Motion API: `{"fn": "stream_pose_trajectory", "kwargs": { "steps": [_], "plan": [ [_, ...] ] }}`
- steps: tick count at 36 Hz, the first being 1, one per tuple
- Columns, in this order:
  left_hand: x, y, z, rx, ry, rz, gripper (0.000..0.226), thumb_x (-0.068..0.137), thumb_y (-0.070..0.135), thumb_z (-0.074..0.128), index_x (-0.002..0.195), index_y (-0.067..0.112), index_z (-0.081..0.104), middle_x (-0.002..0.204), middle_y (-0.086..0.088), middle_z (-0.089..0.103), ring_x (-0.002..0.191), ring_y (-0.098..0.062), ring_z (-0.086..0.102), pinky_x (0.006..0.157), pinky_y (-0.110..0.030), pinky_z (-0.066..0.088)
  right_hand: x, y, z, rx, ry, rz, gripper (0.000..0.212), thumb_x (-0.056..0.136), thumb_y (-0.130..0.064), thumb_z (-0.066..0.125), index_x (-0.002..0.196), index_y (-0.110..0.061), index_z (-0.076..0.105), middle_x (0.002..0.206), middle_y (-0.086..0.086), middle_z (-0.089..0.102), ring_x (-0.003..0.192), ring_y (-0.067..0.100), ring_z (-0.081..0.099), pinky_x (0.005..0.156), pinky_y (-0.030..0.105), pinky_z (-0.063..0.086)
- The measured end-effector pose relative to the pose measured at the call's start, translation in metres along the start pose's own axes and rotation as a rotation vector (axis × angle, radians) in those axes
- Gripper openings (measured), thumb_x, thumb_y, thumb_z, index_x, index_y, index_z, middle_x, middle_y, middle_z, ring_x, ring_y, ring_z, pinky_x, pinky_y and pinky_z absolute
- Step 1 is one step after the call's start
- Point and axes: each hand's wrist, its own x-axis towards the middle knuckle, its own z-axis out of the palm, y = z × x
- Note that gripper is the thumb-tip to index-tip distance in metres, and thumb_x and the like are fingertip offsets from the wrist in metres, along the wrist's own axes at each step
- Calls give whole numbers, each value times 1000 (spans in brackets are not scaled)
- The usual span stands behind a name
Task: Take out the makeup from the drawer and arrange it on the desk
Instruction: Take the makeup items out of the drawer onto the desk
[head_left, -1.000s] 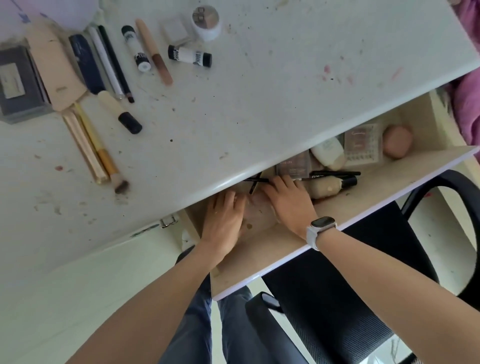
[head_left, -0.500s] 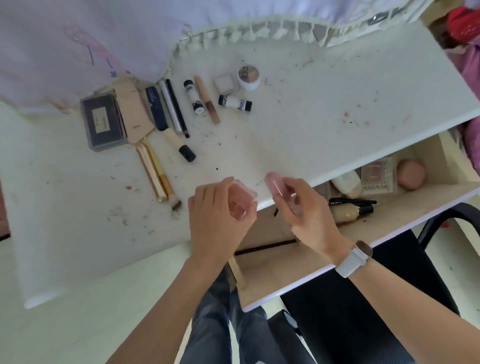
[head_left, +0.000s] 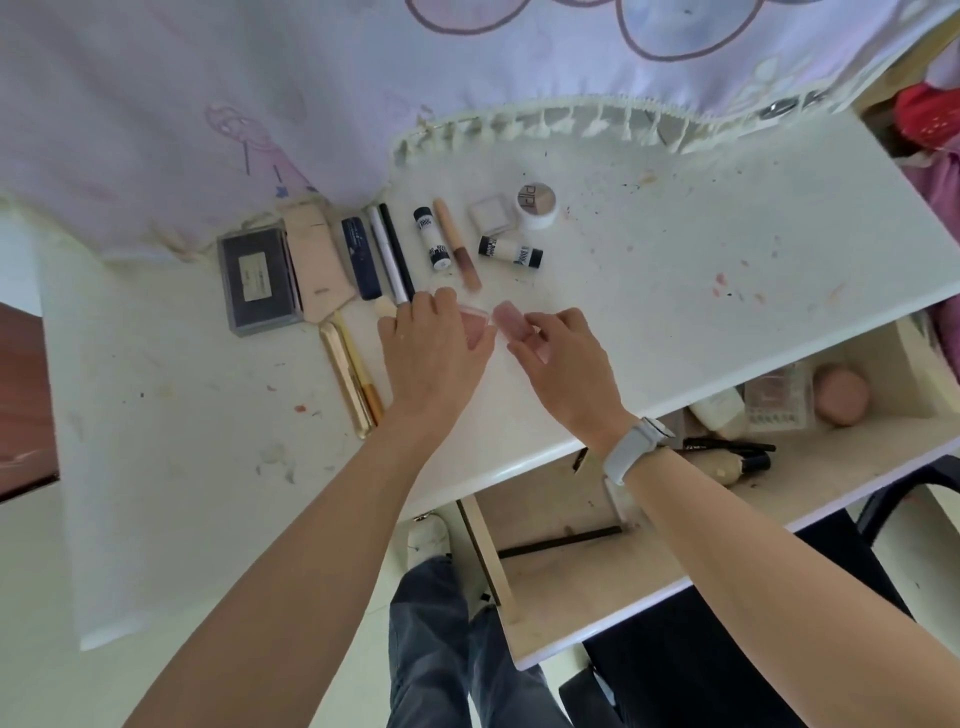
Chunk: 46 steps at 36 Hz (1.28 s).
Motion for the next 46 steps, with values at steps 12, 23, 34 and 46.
{"fn": "stream_pose_trajectory", "kwargs": {
  "steps": [12,23,34,46],
  "plan": [
    [-41,-25,-3,164,-7,257,31,83,24,52,113,17,54,119,-2,55,116,-28,43,94,-46,24,-22,6,-1,70,-71,-163,48,89,-14,58,135,-11,45,118,7,50,104,22,49,86,27,42],
    [-45,-16,-3,122,-32,141,35,87,22,54,121,17,54,124,-9,51,121,-30,40,101,-47,22,-21,2,2,33,-65,-208,52,87,-27,62,134,-13,44,114,4,54,101,17,48,82,23,40],
    [-140,30,4,-409,-96,501,24,84,4,60,108,5,65,101,-9,65,88,-24,62,73,-36,52,-100,91,-45,38,-30,-211,16,88,-6,53,100,-6,64,85,-8,58,73,-2,49,68,20,45],
    [-176,43,121,-63,-813,302,47,91,5,42,136,13,37,135,-7,42,124,-26,36,102,-39,37,-99,171,-15,-531,-551,-113,49,87,-11,44,135,-22,44,139,-2,47,127,22,36,96,35,36]
  ]
}}
